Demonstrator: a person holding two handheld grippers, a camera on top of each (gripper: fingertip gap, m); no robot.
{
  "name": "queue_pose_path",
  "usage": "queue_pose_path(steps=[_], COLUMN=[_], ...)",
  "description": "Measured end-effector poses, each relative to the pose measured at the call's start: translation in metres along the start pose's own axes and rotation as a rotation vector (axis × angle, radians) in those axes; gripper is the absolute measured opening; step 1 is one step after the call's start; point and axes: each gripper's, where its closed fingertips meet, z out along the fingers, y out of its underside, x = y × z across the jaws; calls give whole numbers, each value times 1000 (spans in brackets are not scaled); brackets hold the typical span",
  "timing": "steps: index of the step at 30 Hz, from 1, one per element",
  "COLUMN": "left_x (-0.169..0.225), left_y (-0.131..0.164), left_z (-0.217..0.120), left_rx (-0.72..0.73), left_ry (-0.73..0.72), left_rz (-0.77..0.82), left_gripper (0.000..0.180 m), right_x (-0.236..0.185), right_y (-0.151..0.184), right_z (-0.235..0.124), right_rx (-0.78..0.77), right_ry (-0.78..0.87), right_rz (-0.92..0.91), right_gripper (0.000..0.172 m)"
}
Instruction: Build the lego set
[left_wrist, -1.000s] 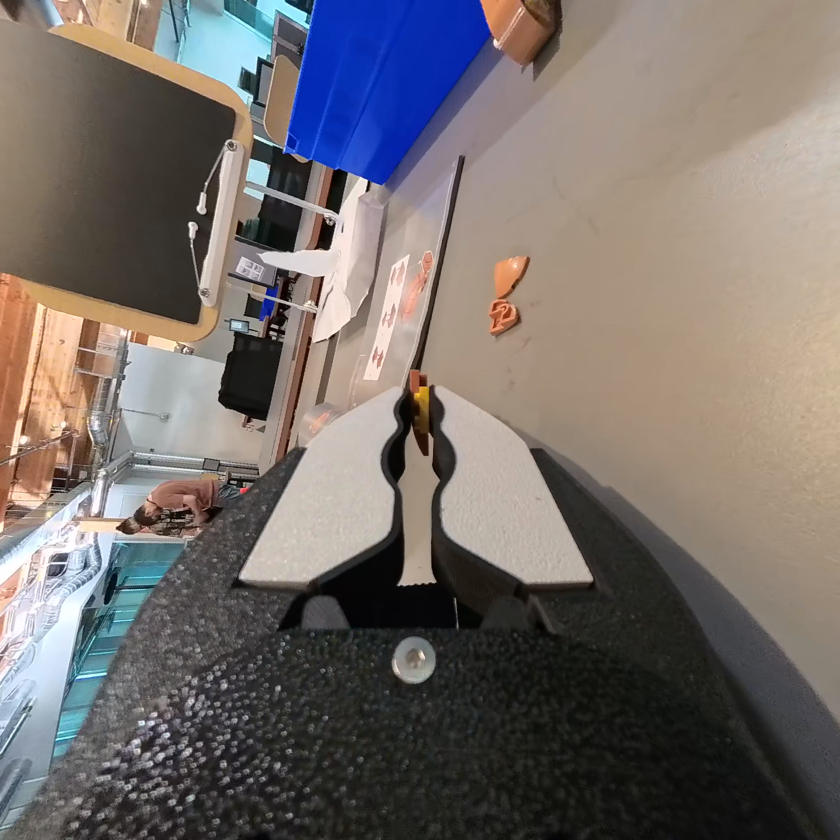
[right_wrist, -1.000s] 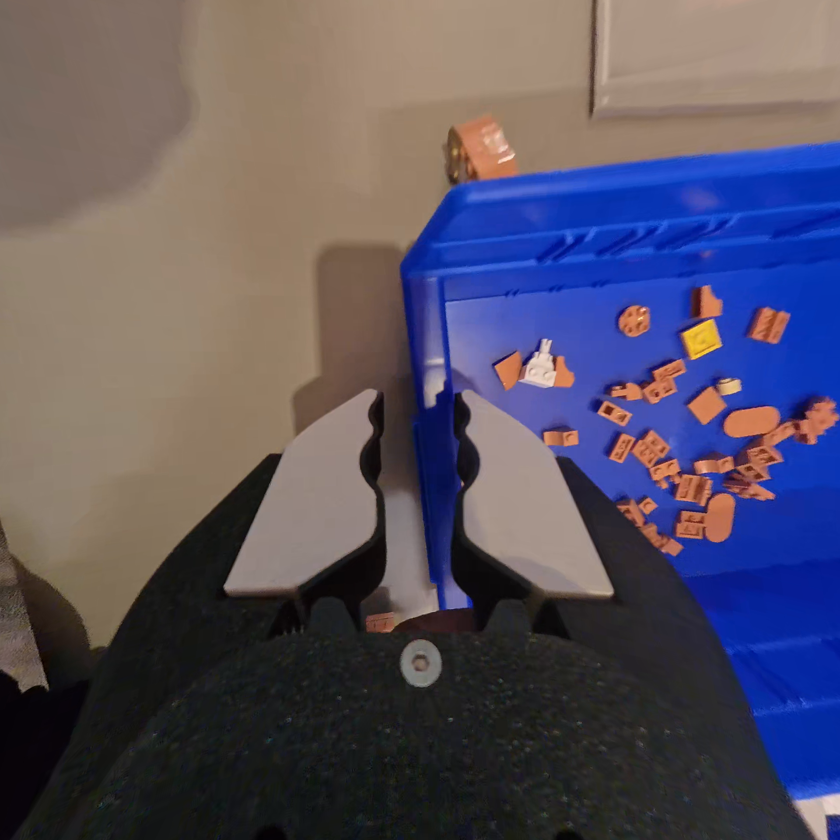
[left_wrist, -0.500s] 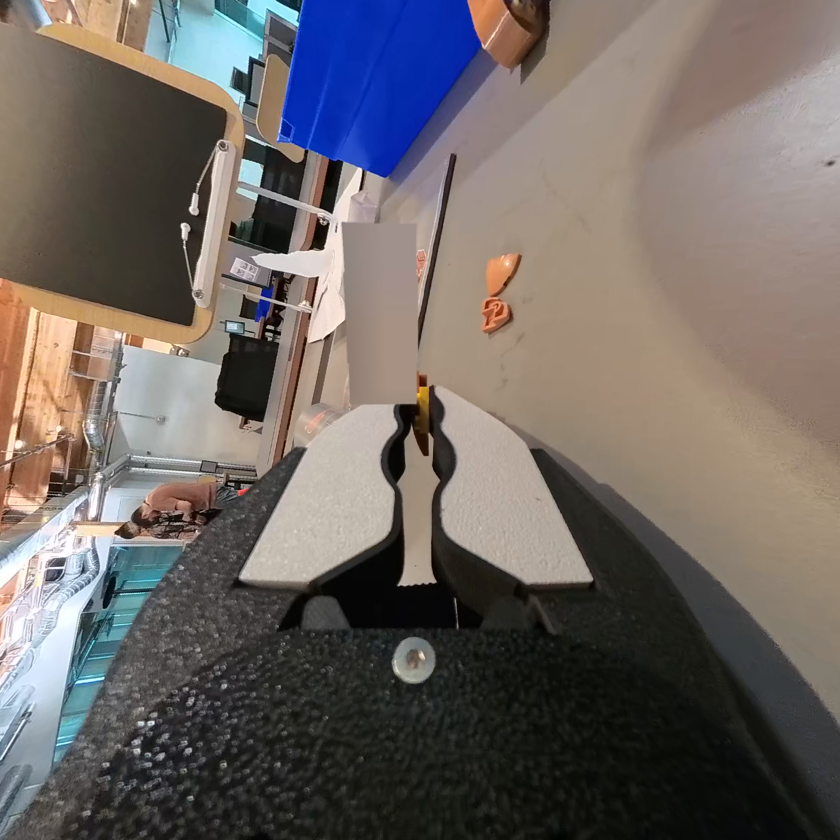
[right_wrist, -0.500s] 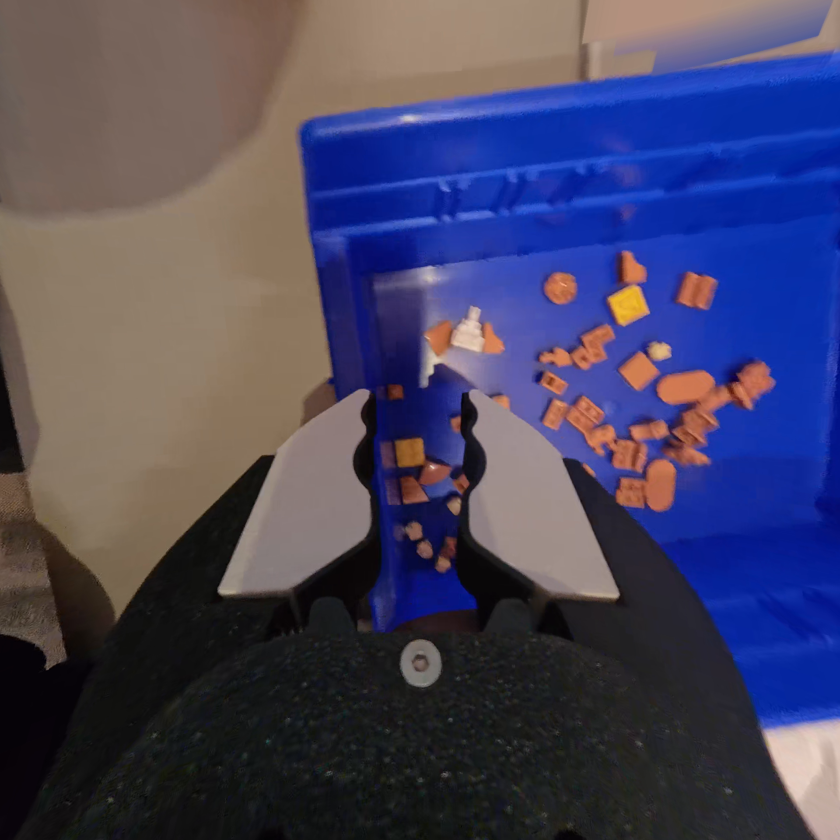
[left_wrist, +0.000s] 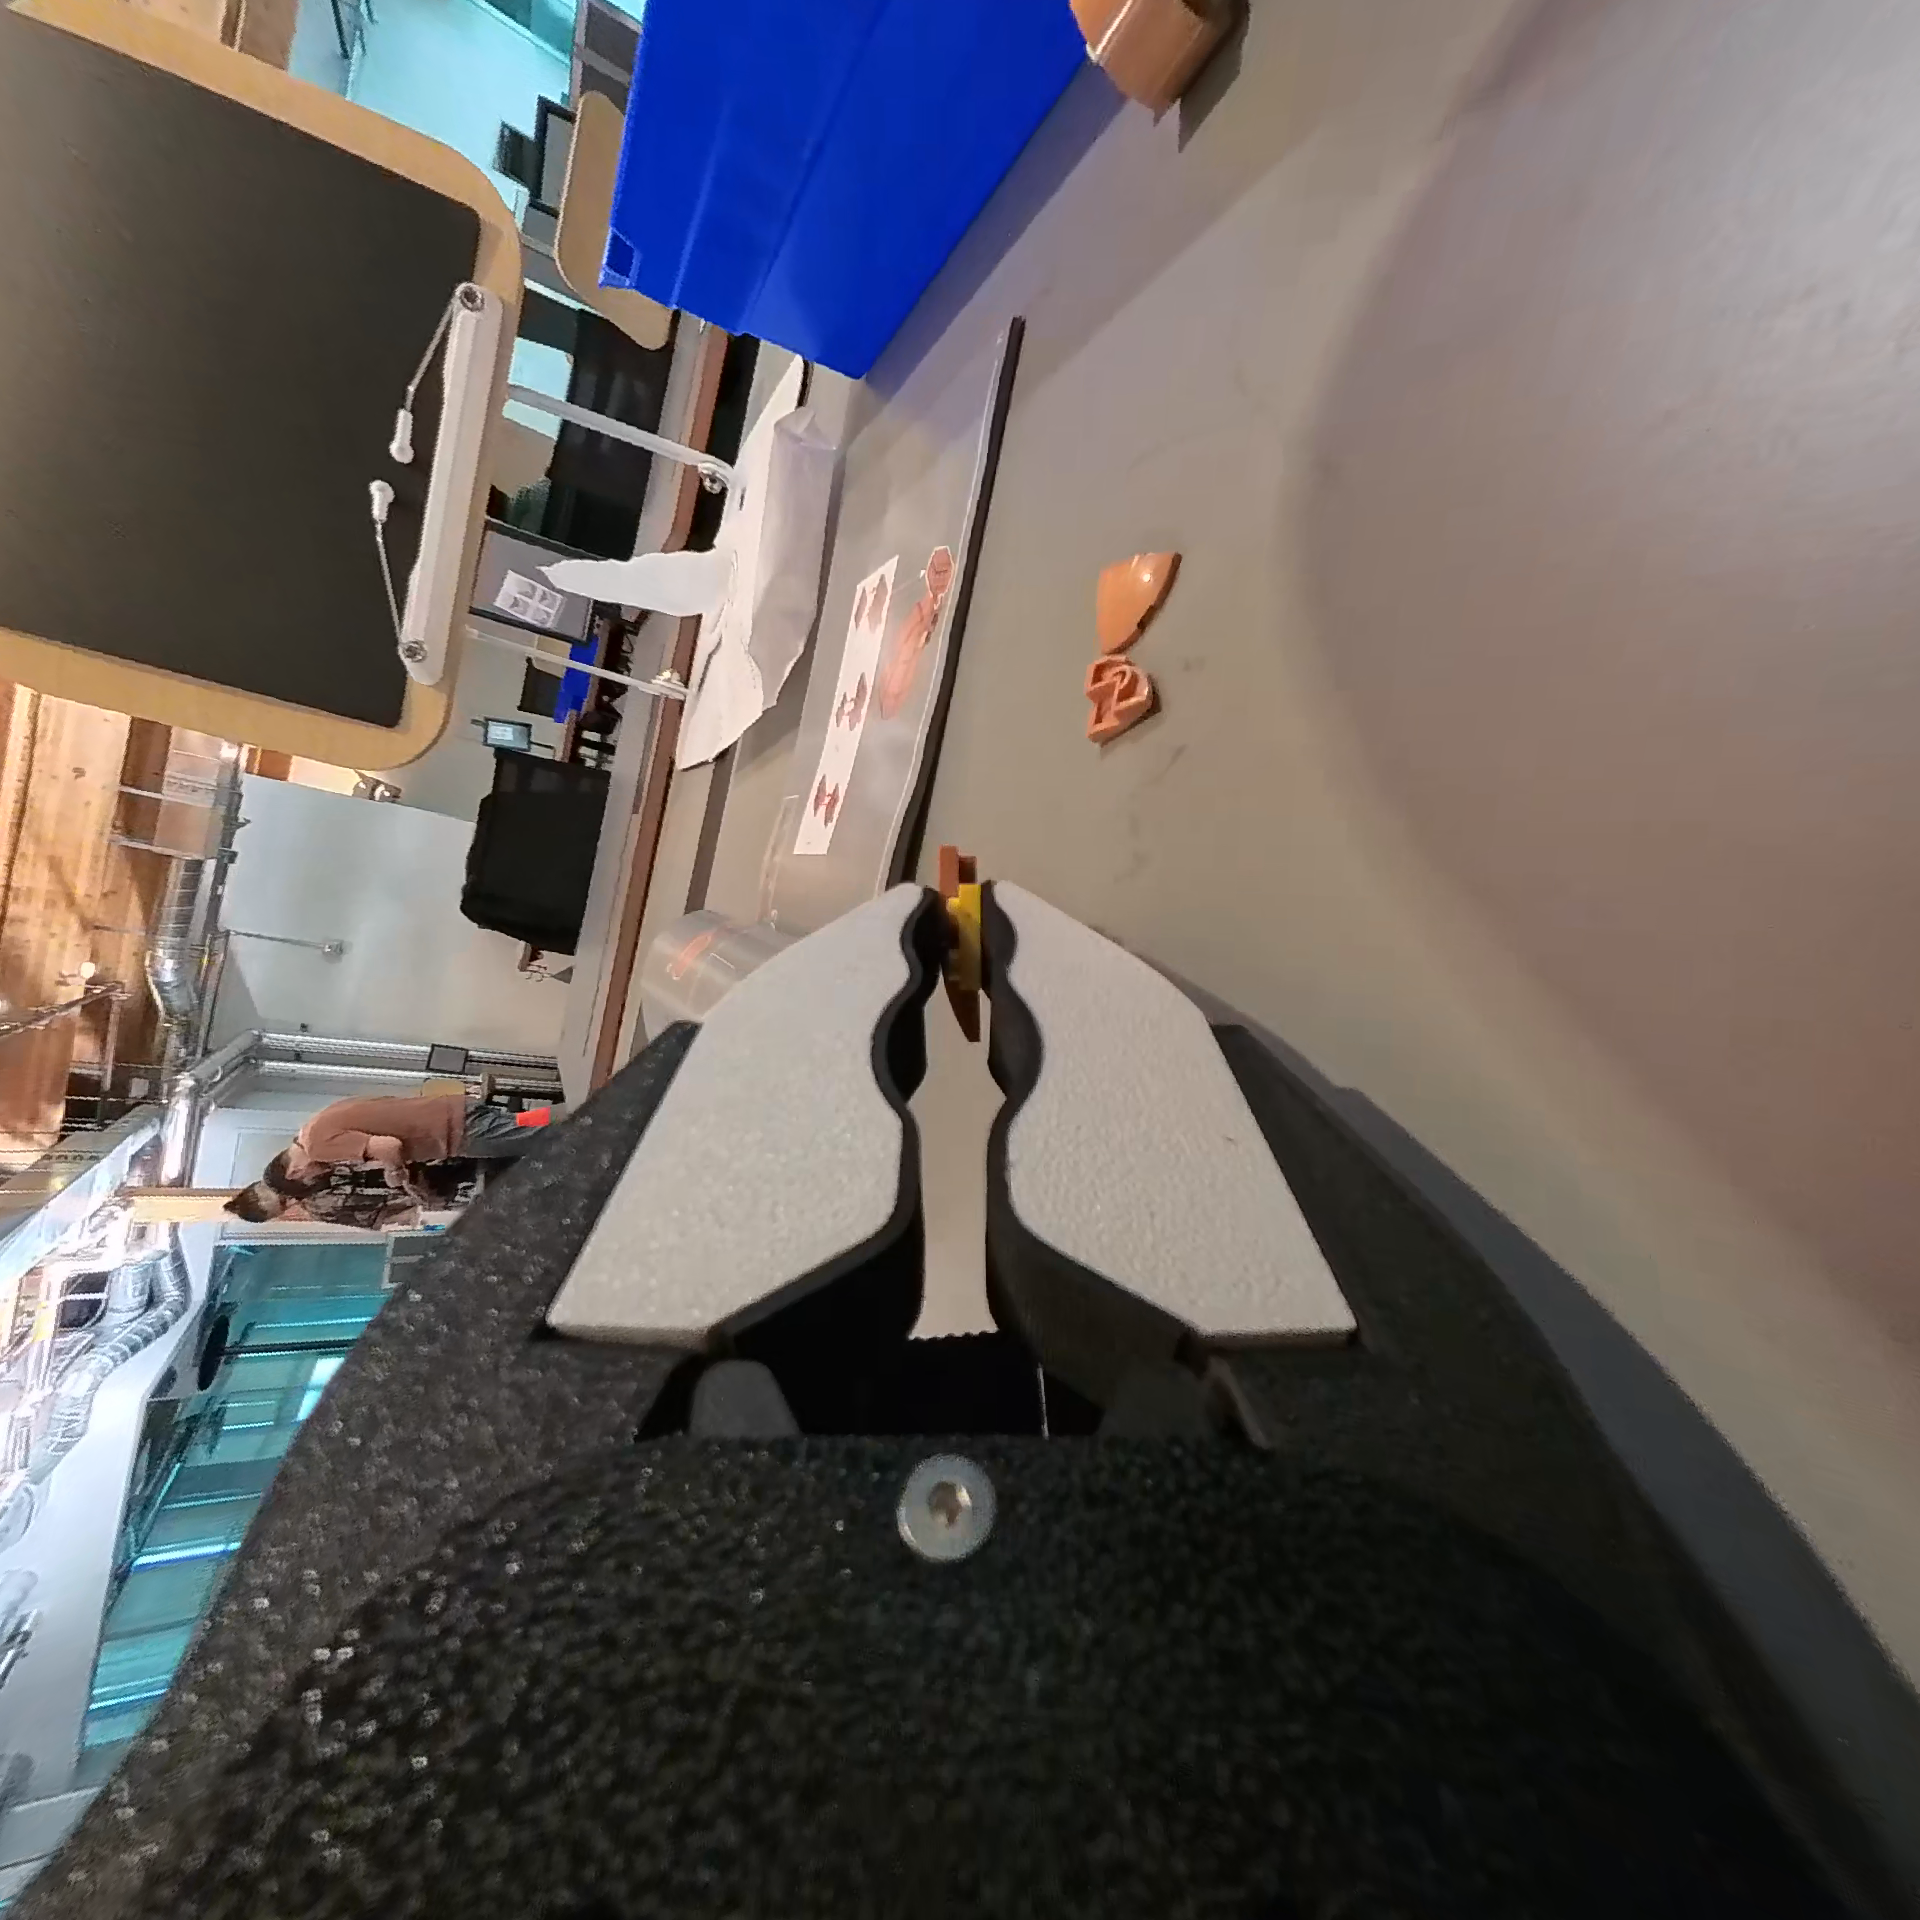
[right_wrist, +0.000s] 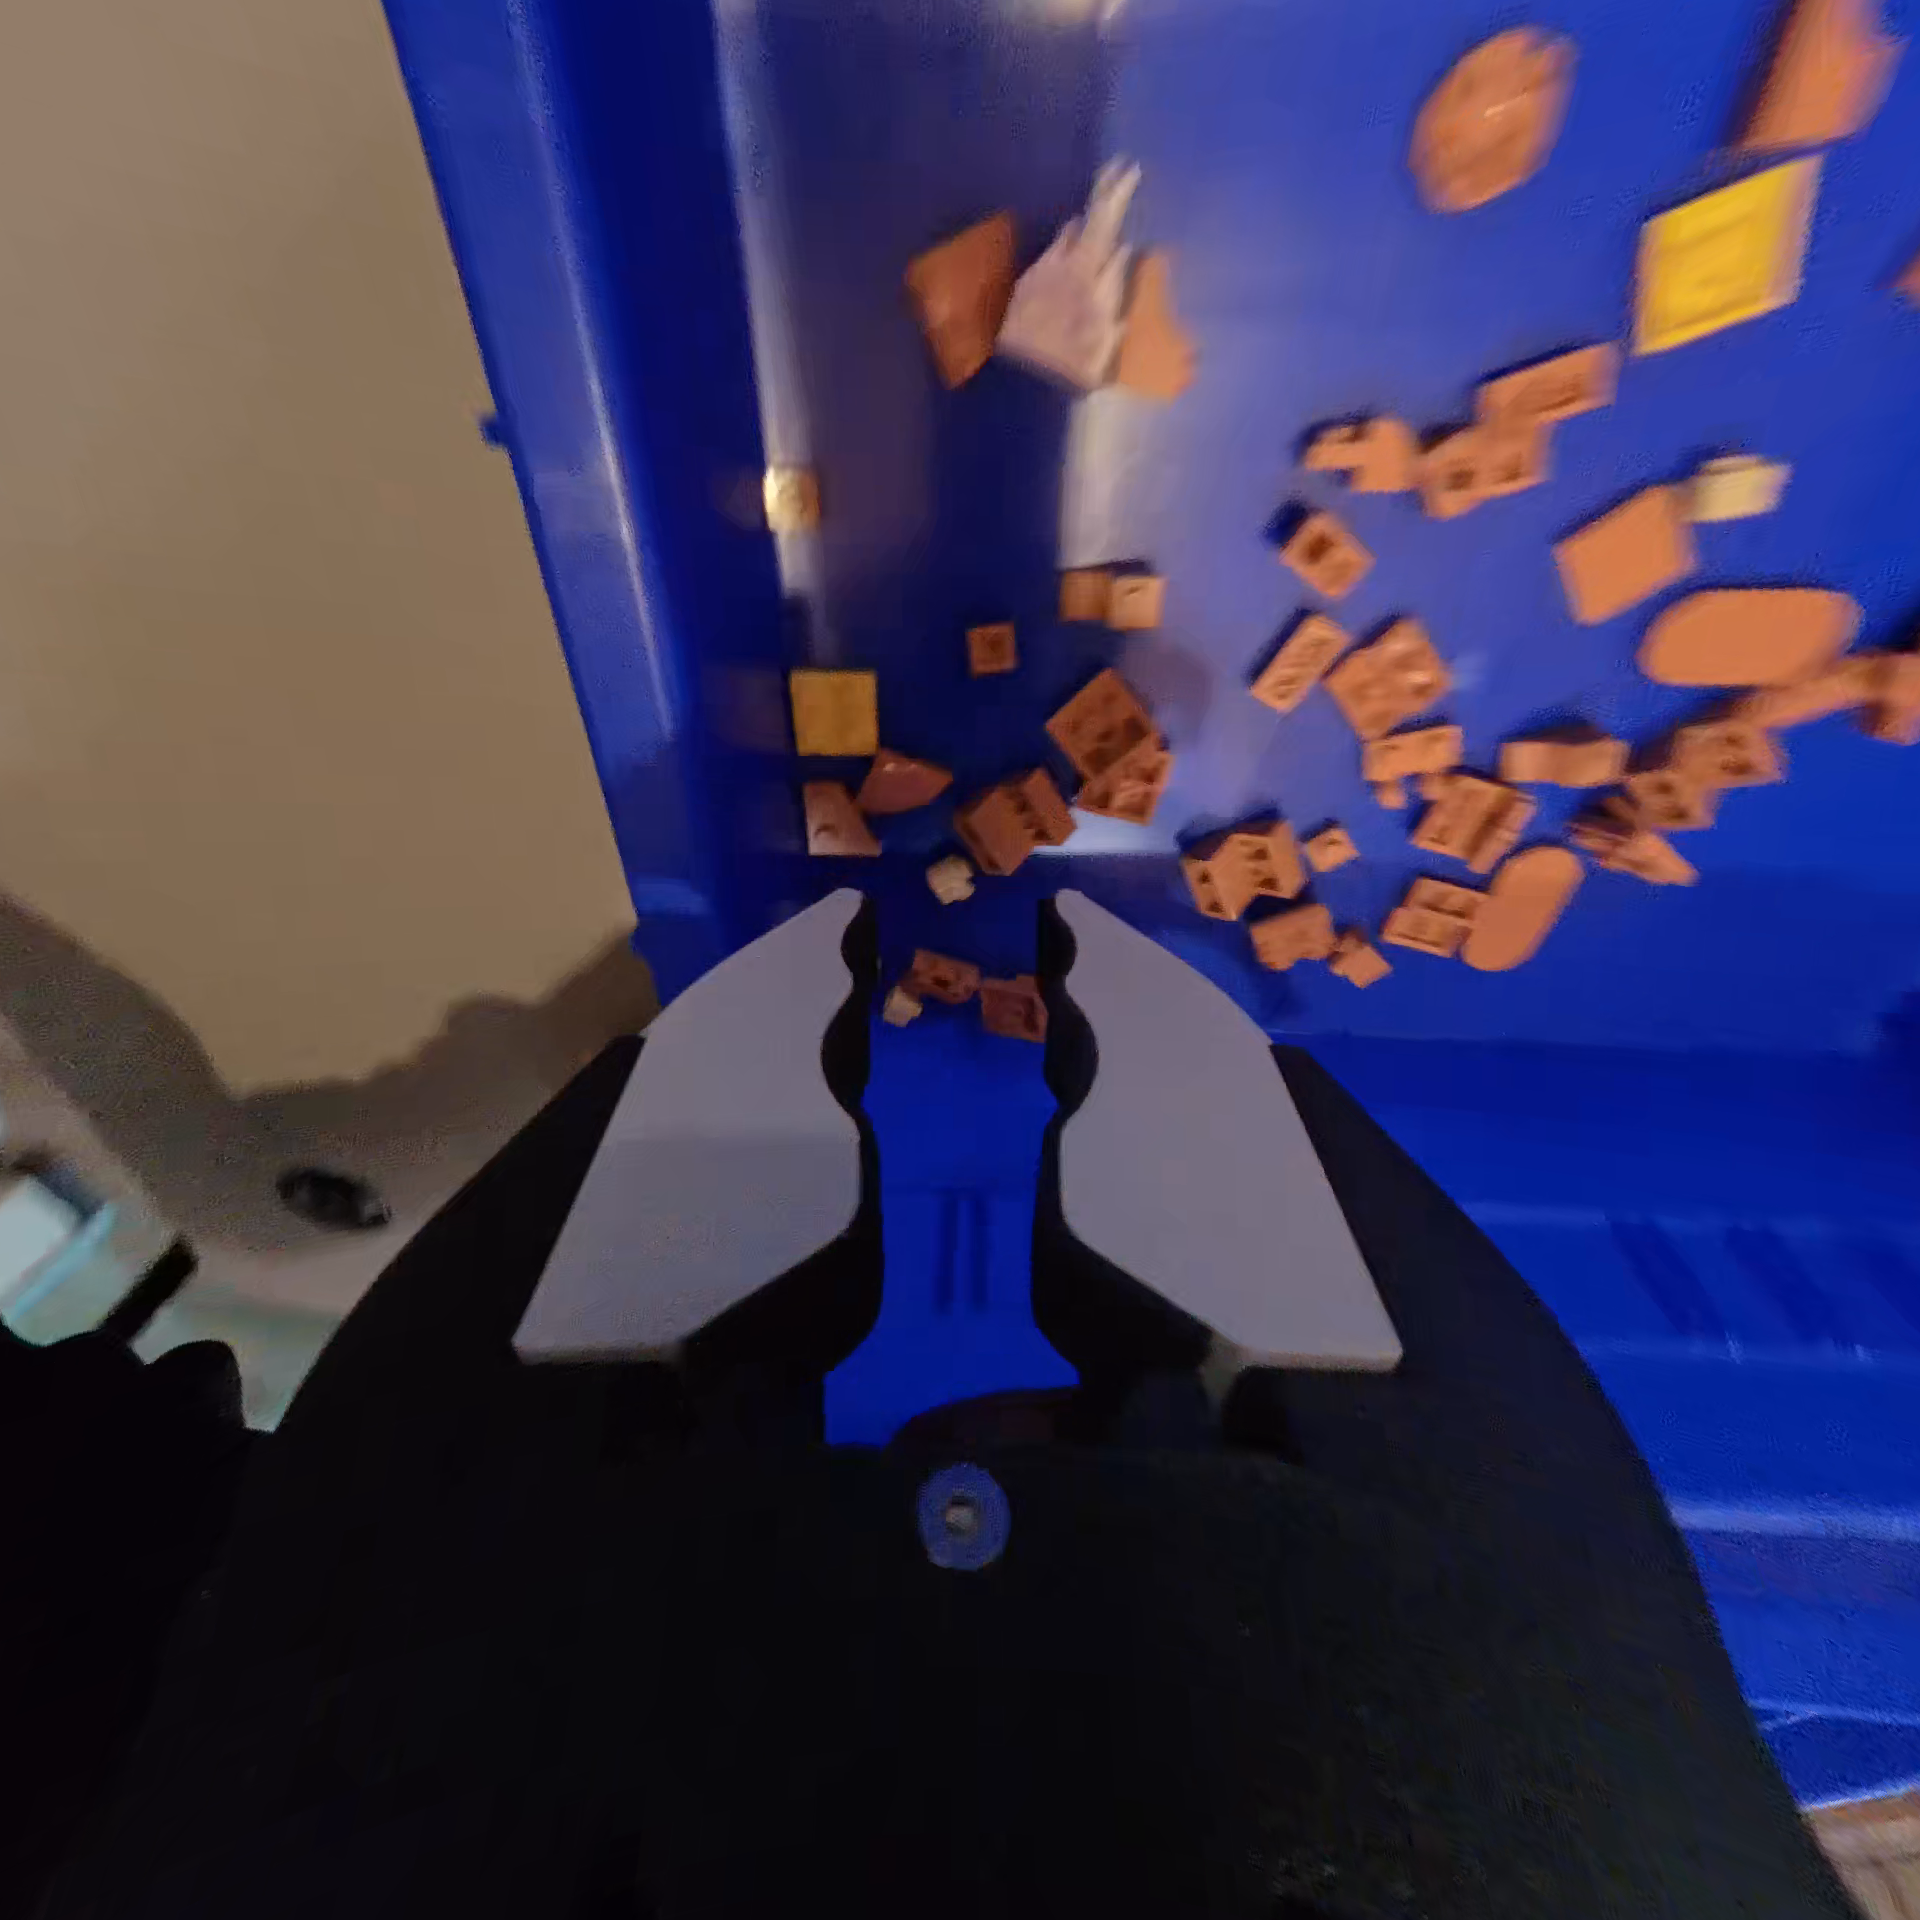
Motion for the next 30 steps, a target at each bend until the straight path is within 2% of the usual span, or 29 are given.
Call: queue_pose_path(steps=[3,6,19,26,30], left_x=[-5,-10,-11,-14,-13], left_y=[0,2,5,4,4], left_z=[-2,-5,-5,-7,-8], left_rx=[-5,-8,-19,-16,-14], left_ry=[-24,-47,-51,-62,-61], left_rz=[1,-11,0,5,7], left_gripper=[6,6,6,6,6], right_x=[0,7,25,33,39], right_y=[13,15,1,0,2], right_z=[19,31,29,28,22], right_rx=[-150,-188,-139,-127,-103], right_ry=[-63,-13,135,172,191], right_rz=[-60,-85,-95,-59,-25], right_gripper=[38,53,99,112,111])
